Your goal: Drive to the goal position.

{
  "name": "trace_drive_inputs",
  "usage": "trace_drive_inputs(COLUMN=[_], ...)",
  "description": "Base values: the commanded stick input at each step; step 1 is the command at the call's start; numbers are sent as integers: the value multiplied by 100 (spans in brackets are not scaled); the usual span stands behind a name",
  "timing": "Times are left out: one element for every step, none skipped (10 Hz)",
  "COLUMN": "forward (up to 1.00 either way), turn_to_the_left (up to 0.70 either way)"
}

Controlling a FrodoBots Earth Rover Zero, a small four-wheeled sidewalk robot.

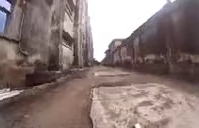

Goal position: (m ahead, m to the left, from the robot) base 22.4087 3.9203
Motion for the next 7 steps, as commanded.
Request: trace_drive_inputs(forward=[100, 100, 100, 100, 100, 100, 100], turn_to_the_left=[0, 0, 0, 0, 0, 0, 0])
